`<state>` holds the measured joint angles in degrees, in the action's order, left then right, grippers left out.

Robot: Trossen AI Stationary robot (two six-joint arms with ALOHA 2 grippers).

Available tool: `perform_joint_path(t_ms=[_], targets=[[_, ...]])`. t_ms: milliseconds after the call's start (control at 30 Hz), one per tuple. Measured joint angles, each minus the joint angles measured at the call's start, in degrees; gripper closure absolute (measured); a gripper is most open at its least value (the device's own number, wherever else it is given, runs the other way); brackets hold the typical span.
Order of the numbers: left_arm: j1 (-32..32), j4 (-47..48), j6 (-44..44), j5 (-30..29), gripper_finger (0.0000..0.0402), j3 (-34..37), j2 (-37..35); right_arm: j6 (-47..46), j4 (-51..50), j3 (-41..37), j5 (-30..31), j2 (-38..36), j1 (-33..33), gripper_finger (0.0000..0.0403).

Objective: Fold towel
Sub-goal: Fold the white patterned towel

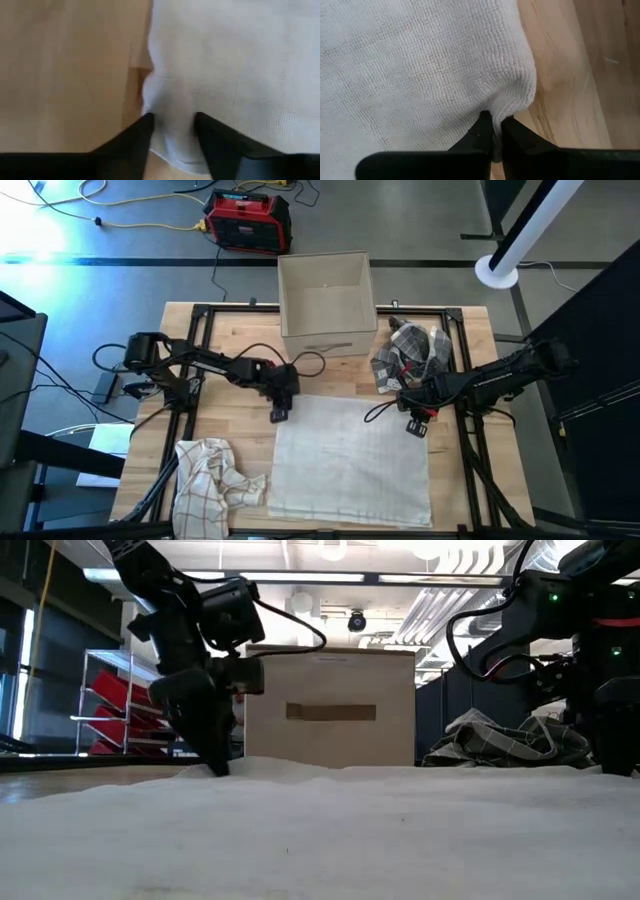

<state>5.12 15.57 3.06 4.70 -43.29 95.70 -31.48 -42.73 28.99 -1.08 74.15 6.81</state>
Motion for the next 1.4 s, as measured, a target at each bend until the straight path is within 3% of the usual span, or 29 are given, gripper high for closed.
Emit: perform_joint_path(t_ms=[67, 133, 300, 667, 833, 1133, 1400], targets=[[0.1, 0.4, 0.8, -0.4, 0.0363, 0.0, -0.7, 0.0, -0.1, 0.1, 0.4, -0.2, 0.0, 0.0399], [0.0, 1.8, 2.6, -2.3, 0.0388, -0.4, -1.9, 0.0, -0.7, 0.8, 1.7, -0.6, 0.0, 0.0401], [0.0, 9.2, 3.9, -13.2, 0.0385, -3.1, -5.4, 0.4, -5.8, 4.4, 9.7, -3.8, 0.0, 0.0401], [-1.1, 10.4, 3.8, -29.8, 0.0395, -5.9, -11.2, 0.5, -14.8, 13.7, 22.2, -12.1, 3.2, 0.0401], [-5.3, 11.0, 5.0, -30.1, 0.0395, -6.0, -13.7, -2.7, -15.1, 17.0, 21.9, -15.0, 9.7, 0.0401], [-19.0, 13.5, 11.9, -26.3, 0.0395, -6.0, -15.8, -18.6, -13.9, 18.3, 17.1, -14.0, 26.4, 0.0401], [-28.9, 15.4, 18.0, -23.3, 0.0395, -4.1, -15.7, -28.0, 0.2, 16.5, 14.9, -5.5, 39.4, 0.0401]])
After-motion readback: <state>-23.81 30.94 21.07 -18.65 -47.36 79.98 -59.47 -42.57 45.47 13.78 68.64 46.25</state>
